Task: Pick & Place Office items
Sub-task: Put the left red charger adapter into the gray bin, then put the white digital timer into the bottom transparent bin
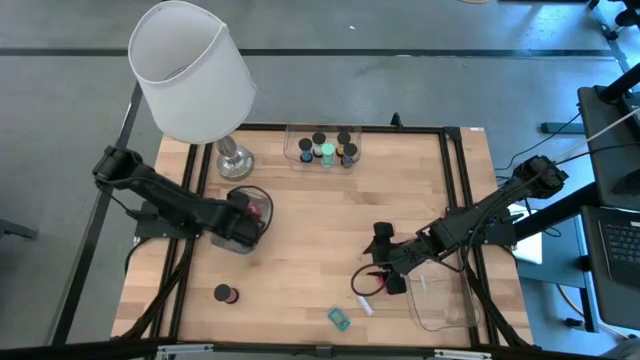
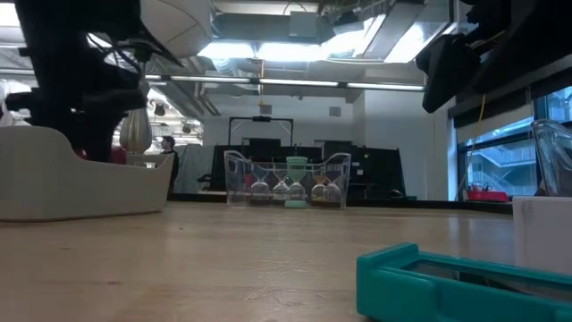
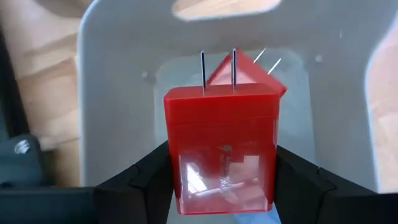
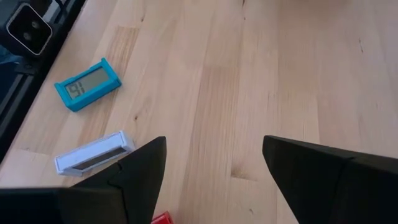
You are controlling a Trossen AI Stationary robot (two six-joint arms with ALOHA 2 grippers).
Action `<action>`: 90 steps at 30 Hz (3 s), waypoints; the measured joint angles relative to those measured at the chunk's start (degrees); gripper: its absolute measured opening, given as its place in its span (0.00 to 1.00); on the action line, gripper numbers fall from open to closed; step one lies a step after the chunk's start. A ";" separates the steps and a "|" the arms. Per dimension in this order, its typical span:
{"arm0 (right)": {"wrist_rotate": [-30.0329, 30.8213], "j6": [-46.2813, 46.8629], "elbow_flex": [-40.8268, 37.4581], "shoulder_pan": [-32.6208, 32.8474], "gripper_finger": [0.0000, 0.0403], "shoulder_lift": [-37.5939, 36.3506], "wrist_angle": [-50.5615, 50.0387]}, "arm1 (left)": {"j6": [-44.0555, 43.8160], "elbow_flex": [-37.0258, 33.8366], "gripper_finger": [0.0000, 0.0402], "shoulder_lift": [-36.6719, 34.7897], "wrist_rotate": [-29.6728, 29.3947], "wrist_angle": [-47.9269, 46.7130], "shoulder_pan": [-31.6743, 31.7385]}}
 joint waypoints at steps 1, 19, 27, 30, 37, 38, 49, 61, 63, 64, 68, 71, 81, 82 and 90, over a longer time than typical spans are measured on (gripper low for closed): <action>0.00 0.00 0.00 -0.06 0.68 0.00 0.21 | 1.06 -0.12 0.51 0.02 -0.16 0.70 0.61; 0.00 0.09 0.00 -0.21 0.68 0.00 0.22 | 5.03 2.20 0.75 0.02 -0.29 -0.12 2.96; -0.46 0.09 0.00 -0.21 0.68 0.00 0.22 | 9.32 10.65 0.75 0.02 -4.75 -1.84 0.95; -0.46 0.07 0.00 -0.21 0.68 0.00 0.24 | 10.93 13.14 0.75 0.02 -9.15 -0.74 -0.94; -0.48 0.07 0.00 -0.21 0.68 0.00 0.23 | 18.33 14.91 0.76 0.02 -17.47 9.37 -5.88; -0.50 0.07 0.00 -0.21 0.68 0.00 0.24 | 19.72 14.91 0.76 0.02 -18.05 11.26 -6.50; -0.48 -4.87 0.00 -0.71 0.68 0.00 4.50 | 34.99 14.73 0.76 0.02 -21.92 31.49 -11.29; -0.50 -5.87 0.00 -0.69 0.68 0.00 8.69 | 40.23 14.71 0.76 0.04 -27.18 37.09 -13.06; -0.50 -5.78 0.00 -0.69 0.68 0.00 8.80 | 40.23 14.71 0.76 0.04 -27.18 37.11 -13.06; -0.51 -5.53 0.00 -0.69 0.68 0.00 8.77 | 40.25 14.71 0.76 0.04 -27.18 37.11 -13.06; -0.70 0.63 0.00 -0.69 0.68 0.00 8.89 | 40.26 14.71 0.76 0.04 -27.16 37.09 -13.06; -1.84 8.19 0.00 -0.69 0.68 0.00 10.34 | 40.64 14.71 0.76 0.04 -27.14 37.09 -13.06; -15.37 22.37 0.00 -1.33 0.68 0.02 11.39 | 42.55 14.69 0.76 0.04 -27.07 37.09 -13.06; -15.41 24.26 0.00 -1.49 0.68 0.04 11.39 | 42.89 14.69 0.76 0.04 -27.09 37.09 -13.06; -15.48 40.05 0.02 -3.71 0.68 0.66 8.23 | 43.29 14.69 0.76 0.04 -28.06 37.02 -13.05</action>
